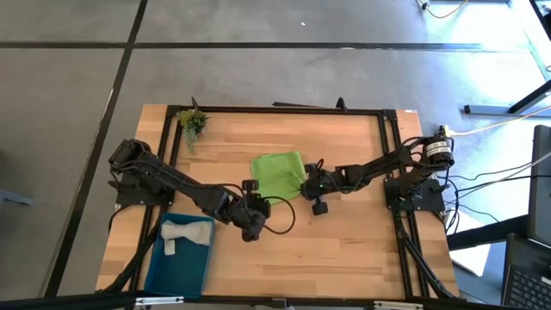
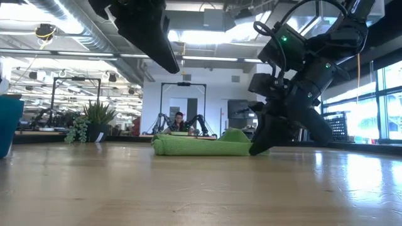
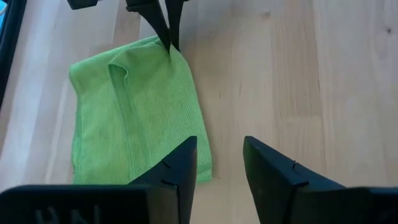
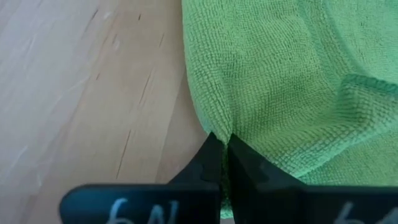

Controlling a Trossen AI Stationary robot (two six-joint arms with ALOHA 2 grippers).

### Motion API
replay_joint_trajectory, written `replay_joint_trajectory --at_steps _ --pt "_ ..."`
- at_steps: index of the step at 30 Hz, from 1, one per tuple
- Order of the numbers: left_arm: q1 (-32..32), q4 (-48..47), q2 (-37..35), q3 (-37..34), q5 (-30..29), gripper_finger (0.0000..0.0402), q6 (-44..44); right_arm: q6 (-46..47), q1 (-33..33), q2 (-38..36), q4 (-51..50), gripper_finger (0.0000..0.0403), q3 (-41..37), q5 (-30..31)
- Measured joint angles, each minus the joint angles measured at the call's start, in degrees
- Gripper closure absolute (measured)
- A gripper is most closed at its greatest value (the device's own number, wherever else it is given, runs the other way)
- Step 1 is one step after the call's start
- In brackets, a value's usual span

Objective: Roll microfiber towels into tight, uniform cylinder then place into a basket
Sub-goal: Roll the green towel

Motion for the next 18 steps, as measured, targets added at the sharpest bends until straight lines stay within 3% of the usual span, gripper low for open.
replay_joint_trajectory --at_steps 8,13,18 --pt "2.2 1.5 -0.1 -5.8 0.0 0.0255 -0.1 1.0 0.0 0.0 0.2 0.0394 0.0 -0.1" --pt "4.7 12.5 -0.1 -11.5 0.7 0.0257 2.6 1.2 0.0 0.0 0.3 0.0394 0.0 -0.1" --pt "6.8 21.6 1.5 -17.0 6.9 0.0255 5.3 1.2 0.0 0.0 0.4 0.0394 0.0 -0.2"
